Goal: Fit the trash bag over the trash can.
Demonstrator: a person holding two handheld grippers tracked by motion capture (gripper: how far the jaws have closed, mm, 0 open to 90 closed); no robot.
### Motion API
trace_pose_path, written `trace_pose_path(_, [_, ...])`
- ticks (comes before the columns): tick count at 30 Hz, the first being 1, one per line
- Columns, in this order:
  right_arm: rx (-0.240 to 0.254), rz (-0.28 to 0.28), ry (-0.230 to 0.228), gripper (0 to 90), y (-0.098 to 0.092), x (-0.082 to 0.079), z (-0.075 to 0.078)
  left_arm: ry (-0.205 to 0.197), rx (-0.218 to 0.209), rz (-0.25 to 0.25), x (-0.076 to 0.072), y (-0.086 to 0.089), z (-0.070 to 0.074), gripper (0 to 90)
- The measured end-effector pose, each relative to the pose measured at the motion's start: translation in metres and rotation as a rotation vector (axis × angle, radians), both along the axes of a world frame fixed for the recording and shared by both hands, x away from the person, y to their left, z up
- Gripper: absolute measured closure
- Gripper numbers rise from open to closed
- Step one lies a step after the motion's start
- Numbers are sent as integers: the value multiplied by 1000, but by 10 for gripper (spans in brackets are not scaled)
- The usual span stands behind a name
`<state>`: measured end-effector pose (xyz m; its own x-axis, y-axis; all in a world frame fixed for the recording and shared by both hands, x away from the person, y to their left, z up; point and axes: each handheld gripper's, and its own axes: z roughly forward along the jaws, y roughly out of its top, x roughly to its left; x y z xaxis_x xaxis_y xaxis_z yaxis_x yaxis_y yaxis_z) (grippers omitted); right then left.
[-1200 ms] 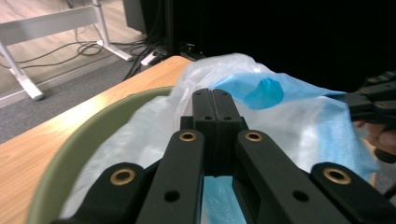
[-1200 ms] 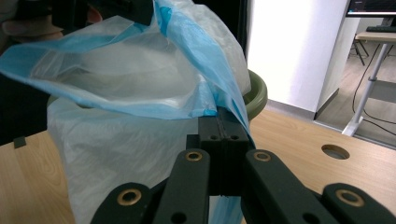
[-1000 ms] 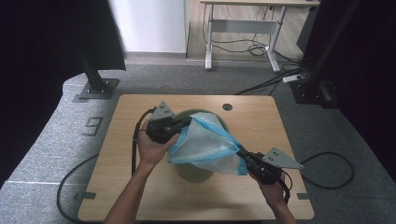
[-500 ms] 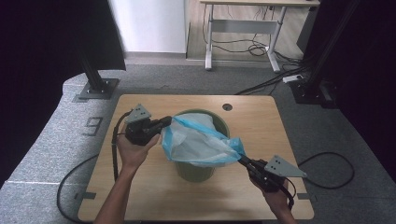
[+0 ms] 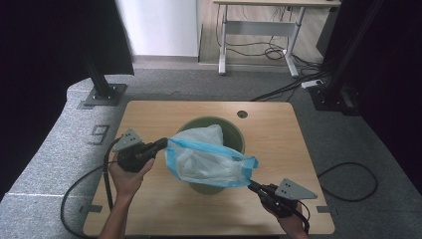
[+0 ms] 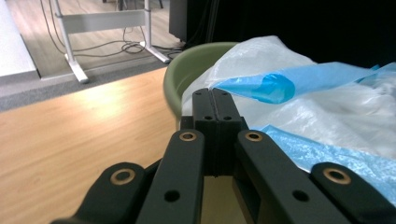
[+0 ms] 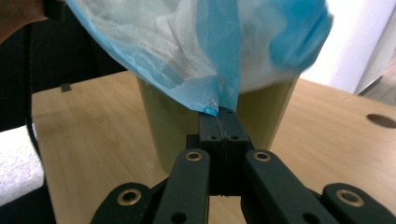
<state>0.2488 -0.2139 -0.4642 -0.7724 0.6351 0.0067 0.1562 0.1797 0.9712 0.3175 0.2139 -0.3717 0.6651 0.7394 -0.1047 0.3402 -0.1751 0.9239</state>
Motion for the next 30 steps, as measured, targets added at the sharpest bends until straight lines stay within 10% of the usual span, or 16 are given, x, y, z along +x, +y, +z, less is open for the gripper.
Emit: trace_pose_path(30, [-55, 24, 137, 889, 8, 30, -38, 92, 4, 51, 15, 12, -45, 900])
